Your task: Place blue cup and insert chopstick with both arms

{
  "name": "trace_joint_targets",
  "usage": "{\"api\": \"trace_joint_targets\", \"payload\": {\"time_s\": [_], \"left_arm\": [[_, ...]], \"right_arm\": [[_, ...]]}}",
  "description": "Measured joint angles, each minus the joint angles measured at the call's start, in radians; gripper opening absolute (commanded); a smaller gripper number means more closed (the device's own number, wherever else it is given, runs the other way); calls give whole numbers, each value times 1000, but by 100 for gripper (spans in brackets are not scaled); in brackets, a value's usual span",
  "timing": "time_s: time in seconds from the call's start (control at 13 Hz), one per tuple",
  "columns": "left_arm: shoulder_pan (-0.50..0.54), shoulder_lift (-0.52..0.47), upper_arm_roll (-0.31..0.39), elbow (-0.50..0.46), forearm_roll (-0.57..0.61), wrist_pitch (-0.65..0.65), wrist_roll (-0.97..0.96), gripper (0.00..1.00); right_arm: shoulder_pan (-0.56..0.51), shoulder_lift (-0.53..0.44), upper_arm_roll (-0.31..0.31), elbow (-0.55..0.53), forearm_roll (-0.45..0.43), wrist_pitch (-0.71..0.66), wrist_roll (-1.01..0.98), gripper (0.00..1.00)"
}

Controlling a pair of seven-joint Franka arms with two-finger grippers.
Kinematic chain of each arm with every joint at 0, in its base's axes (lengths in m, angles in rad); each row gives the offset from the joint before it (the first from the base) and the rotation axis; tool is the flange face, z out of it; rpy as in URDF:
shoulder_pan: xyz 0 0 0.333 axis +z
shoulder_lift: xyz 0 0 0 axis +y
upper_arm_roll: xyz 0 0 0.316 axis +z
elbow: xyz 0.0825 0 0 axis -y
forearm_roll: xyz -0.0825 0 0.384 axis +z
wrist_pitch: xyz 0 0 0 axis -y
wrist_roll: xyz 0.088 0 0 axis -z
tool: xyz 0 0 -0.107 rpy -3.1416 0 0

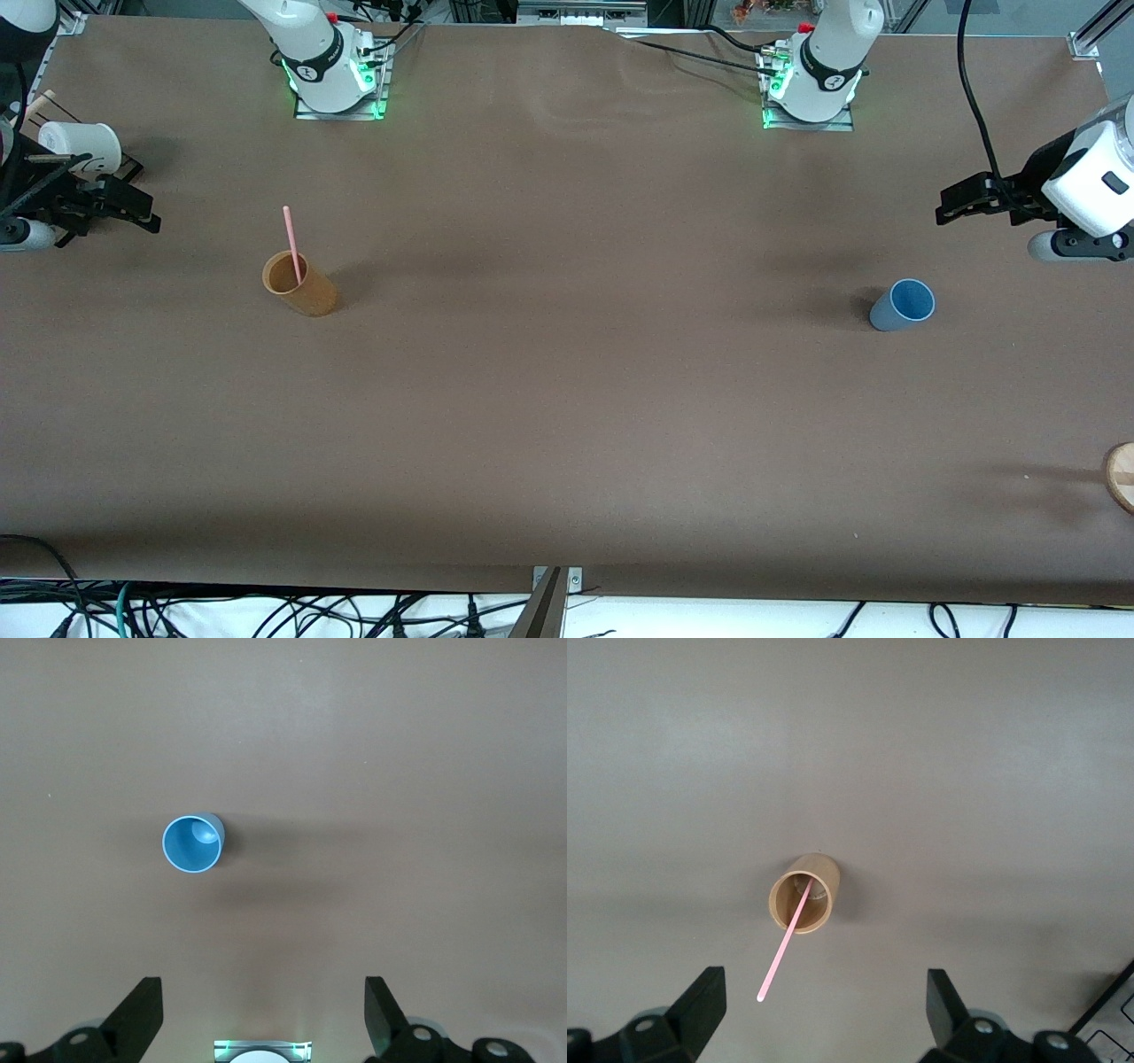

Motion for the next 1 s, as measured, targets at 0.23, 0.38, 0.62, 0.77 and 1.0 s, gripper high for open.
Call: {"api": "trace_joint_targets", "payload": {"time_s": [0.23, 0.38, 0.62, 0.77, 1.0], "left_arm": [[35, 57, 1, -1, 0, 3, 5, 100], [50, 108, 1, -2, 12, 24, 35, 100], [68, 203, 2, -8, 117, 99, 158, 100], [104, 240, 3, -37, 129, 192, 238, 100], [163, 245, 6, -182, 129, 410, 283, 100]], "right_arm": [[0, 0, 0, 0, 0, 0, 0, 100], [0, 0, 0, 0, 0, 0, 0, 100], [0, 0, 0, 0, 0, 0, 0, 100], [0, 0, 0, 0, 0, 0, 0, 100], [0, 0, 0, 0, 0, 0, 0, 100]]}}
